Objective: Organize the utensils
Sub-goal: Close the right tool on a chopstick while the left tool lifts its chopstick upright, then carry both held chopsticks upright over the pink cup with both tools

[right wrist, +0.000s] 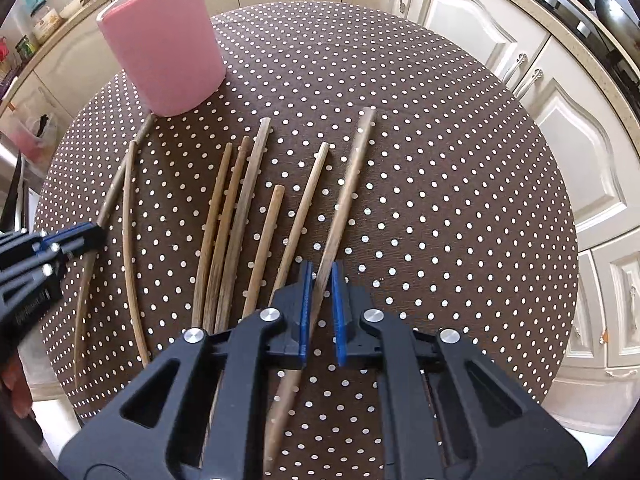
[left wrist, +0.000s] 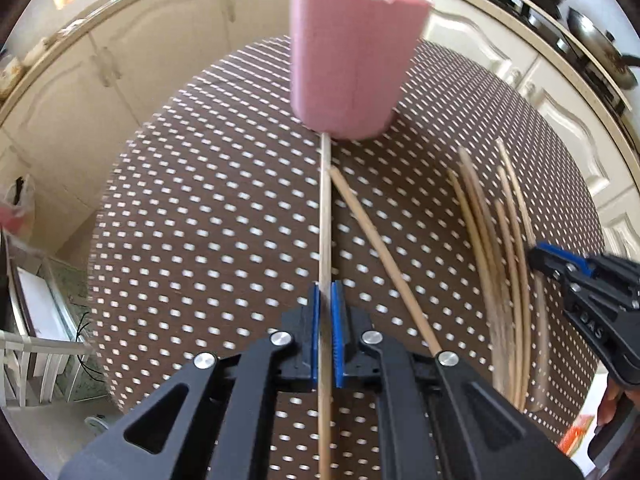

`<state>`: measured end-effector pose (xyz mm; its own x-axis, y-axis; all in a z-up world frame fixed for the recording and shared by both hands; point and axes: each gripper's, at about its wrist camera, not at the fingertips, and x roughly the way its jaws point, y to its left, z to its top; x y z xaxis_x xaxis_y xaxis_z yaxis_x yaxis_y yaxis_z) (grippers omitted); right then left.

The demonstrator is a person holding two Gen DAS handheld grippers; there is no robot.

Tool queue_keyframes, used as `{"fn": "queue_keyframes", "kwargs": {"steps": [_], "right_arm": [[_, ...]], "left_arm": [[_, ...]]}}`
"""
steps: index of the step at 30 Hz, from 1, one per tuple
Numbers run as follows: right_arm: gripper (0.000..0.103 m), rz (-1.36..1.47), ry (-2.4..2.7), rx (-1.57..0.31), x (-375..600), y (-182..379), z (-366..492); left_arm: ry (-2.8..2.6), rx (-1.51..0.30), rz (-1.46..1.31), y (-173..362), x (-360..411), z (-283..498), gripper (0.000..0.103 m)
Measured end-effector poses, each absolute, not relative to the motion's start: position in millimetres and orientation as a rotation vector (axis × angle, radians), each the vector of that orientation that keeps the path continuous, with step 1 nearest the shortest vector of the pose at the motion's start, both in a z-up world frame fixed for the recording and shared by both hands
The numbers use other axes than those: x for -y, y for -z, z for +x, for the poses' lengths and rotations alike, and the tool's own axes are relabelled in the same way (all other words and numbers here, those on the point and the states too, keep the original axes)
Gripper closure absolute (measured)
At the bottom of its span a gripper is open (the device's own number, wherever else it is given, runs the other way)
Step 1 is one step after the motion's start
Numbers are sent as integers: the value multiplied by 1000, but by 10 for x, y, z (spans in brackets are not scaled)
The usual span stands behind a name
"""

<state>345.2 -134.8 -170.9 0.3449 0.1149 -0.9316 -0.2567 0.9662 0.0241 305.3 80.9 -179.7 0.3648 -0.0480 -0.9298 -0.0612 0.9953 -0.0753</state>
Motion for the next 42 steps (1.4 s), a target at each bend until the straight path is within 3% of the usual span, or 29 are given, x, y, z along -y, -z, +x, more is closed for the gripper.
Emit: {"fn": "queue_keyframes", "kwargs": {"steps": [10,26,42], "right_arm": [[97,1,-311,-1055,1649,1411,3148],[97,180,-509,-710,1541,598,2704],[97,164,-538,-382,937,122,3294]], "left_arm": [[3,-1014,-232,1413,-1438,2677,97],[227,-539,-210,632,-1083,2162,97],[227,-203,-238,81,-1044,2888,97]]}}
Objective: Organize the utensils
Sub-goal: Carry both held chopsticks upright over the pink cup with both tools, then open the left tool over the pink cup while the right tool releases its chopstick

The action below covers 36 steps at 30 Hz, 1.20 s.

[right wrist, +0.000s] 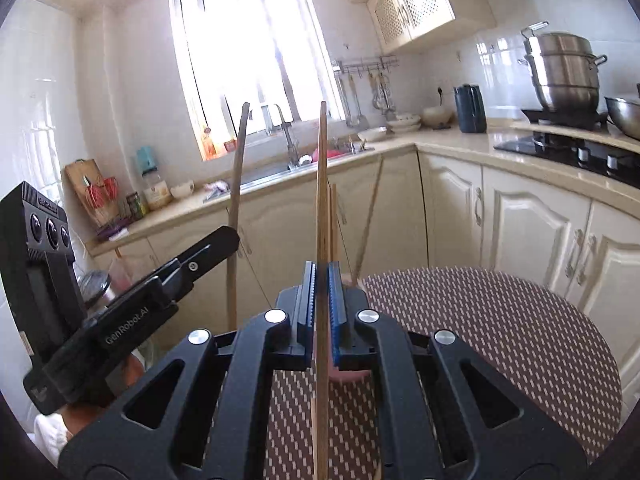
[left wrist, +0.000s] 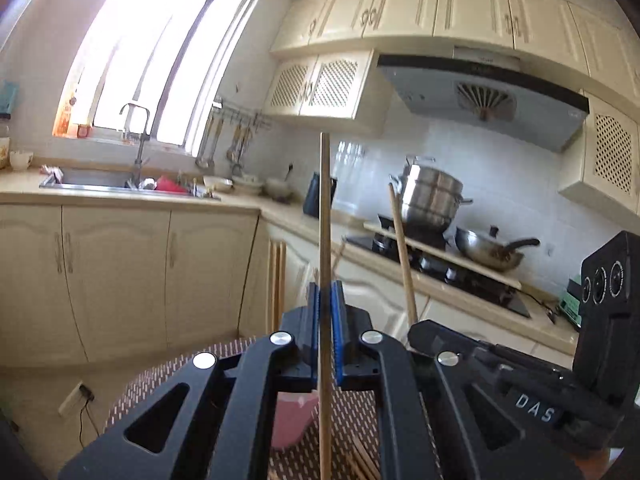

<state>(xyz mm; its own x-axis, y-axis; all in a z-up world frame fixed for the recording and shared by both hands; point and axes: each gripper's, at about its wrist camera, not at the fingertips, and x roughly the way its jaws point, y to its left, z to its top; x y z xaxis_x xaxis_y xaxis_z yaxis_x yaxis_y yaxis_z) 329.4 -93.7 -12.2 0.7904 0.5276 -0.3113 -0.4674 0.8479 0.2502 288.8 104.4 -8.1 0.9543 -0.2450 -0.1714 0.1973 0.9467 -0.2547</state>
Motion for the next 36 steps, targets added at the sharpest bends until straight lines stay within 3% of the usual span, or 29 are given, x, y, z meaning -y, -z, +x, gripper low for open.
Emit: {"fn": "queue_keyframes", "kwargs": {"steps": [15,36], "right_arm": [[96,191,-515,-187,647,54,4036],[96,141,-493,-263,722,534,3932]], "left_arm": [[126,-53,-283,8,-1186,3612,97],[138,-205,-243,617,-1197,3704,97]]}}
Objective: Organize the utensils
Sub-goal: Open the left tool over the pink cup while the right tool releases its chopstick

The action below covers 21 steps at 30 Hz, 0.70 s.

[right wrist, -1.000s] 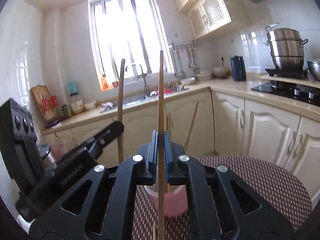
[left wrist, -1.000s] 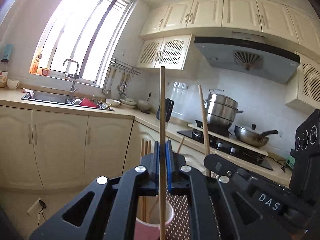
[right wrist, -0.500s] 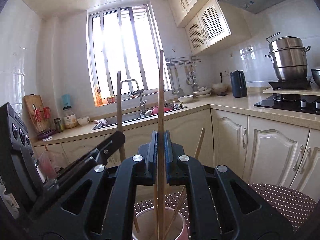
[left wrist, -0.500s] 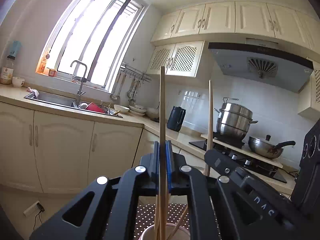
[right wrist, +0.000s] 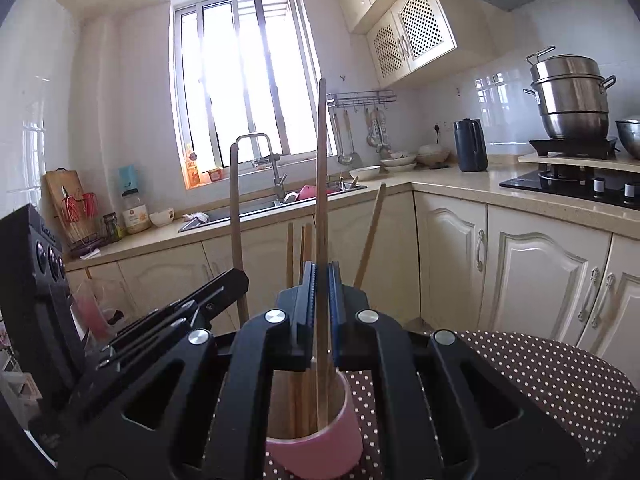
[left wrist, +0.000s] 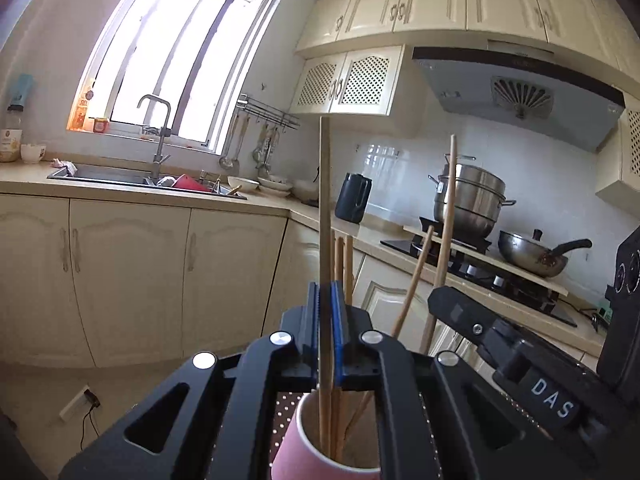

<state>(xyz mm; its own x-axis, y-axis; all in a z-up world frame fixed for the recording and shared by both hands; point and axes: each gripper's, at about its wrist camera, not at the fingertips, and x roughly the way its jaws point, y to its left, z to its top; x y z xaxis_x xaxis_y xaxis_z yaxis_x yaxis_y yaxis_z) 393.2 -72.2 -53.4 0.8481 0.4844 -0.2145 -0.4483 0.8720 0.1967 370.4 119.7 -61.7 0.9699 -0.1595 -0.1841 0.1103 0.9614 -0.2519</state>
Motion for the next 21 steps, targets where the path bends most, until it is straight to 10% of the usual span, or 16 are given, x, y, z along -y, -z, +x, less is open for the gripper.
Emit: {"fn": "queue_keyframes", "kwargs": {"steps": [8,10,21], "right_arm": [[96,90,-487,-312,757,665,3778],[96,84,-483,-331,759,707,3771],[89,94,-435,-379,823,728,3657]], "left_arm": [[176,-268,-192,712,-1085,3546,95],[188,-293,-200,716,-1091,3533,72],[166,-259,-176,574,-1100,3236,41]]}}
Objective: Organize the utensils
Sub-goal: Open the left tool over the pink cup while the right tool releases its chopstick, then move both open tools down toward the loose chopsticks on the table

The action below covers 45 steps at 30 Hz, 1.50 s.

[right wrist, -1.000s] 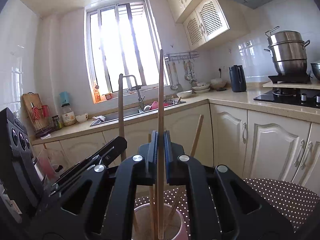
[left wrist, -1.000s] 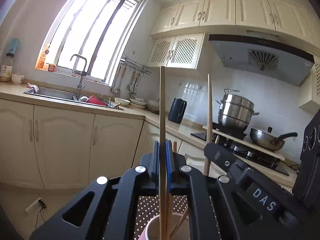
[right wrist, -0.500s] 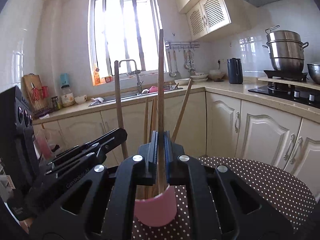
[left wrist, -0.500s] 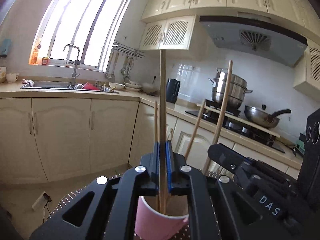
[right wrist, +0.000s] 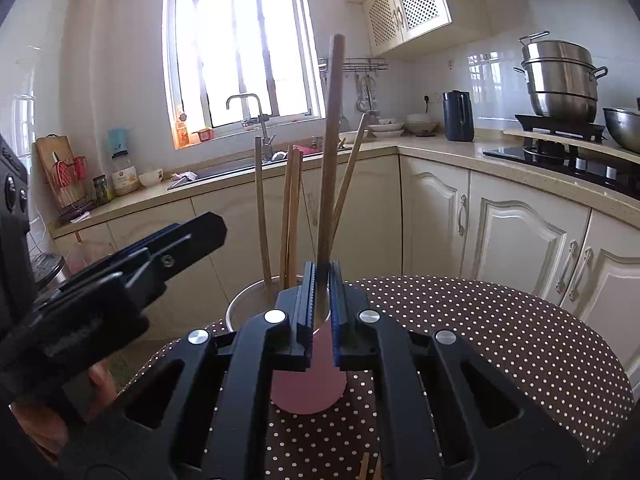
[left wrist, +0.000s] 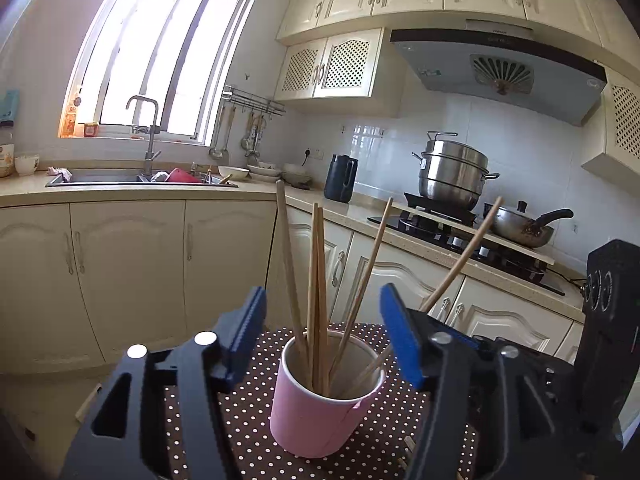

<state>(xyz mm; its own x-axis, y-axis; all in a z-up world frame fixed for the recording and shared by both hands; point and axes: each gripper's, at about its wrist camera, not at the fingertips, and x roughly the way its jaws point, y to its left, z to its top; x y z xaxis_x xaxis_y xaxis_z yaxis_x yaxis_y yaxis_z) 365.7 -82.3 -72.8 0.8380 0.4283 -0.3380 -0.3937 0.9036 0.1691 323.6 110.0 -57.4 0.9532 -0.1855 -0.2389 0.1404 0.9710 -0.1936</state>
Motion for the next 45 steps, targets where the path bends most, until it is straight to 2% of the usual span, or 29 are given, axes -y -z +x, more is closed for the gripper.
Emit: {"fn": "queue_keyframes", "kwargs": {"steps": [1,2,3,8,12,24,31,45], "right_arm": [[83,99,-432,-377,837,710,3633],[61,104,-429,-372,850,693,3607],[45,108,-425,-363,863,675,3581],[45,83,-438,-347,871,545,3411],[36,80,-434,-330,924,418,3235],[27,88,-422,-339,1268,250,2755],[23,57,-396,-440,1554,460,2544],[23,18,-352,-725,1957,981,2521]], "left_arm": [[166,-255,-176,556,-1099,3192,40],[168,-253,-176,536,-1093,3165,38],[168,-252,-175,516,-1089,3129,36],[157,-228,-170,398,-1084,2930,33],[152,-214,-183,273,-1093,2745,29],[124,-221,-135,59,-990,2179,28],[140,-398,-133,328,-847,2092,28],[165,-950,-106,1309,-470,2419,29]]}}
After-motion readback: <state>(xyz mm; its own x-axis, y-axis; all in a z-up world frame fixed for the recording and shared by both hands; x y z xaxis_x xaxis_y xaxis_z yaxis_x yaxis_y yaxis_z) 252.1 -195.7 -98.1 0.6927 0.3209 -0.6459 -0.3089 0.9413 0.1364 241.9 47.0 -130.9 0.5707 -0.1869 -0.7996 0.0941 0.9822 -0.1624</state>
